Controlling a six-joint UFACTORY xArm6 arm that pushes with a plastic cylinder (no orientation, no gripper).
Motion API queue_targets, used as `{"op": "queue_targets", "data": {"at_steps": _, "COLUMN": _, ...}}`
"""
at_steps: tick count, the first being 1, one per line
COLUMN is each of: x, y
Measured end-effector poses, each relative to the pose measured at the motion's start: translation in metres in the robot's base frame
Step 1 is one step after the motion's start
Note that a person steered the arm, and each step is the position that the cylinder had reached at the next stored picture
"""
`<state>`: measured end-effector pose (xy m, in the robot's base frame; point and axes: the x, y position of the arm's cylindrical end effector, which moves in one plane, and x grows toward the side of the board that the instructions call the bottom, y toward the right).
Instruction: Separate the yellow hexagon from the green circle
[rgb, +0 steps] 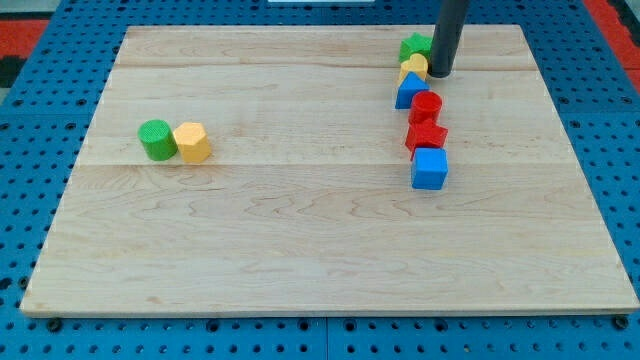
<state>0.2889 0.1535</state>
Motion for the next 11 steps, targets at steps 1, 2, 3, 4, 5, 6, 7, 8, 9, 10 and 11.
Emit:
{"op": "queue_targets", "data": {"at_steps": 1, "x": 0.012, "y": 0.052}}
{"op": "queue_targets", "data": {"at_steps": 2, "x": 0.095, "y": 0.143}}
{"op": "queue_targets", "data": {"at_steps": 3, "x": 0.21, "y": 0.179}}
{"op": "queue_targets", "data": {"at_steps": 4, "x": 0.315, "y": 0.125}}
{"op": "queue_targets", "data": {"at_steps": 5, "x": 0.322, "y": -0.012}}
{"op": "queue_targets", "data": {"at_steps": 6, "x": 0.312, "y": -0.169}}
{"op": "queue_targets", "data": {"at_steps": 7, "x": 0.254, "y": -0.299}}
{"op": "queue_targets", "data": {"at_steps": 8, "x": 0.18, "y": -0.349}}
{"op": "queue_targets", "data": {"at_steps": 9, "x": 0.161, "y": -0.402}}
{"op": "queue_targets", "data": {"at_steps": 10, "x": 0.131, "y": -0.384}}
{"op": "queue_targets", "data": {"at_steps": 11, "x": 0.127, "y": -0.329}}
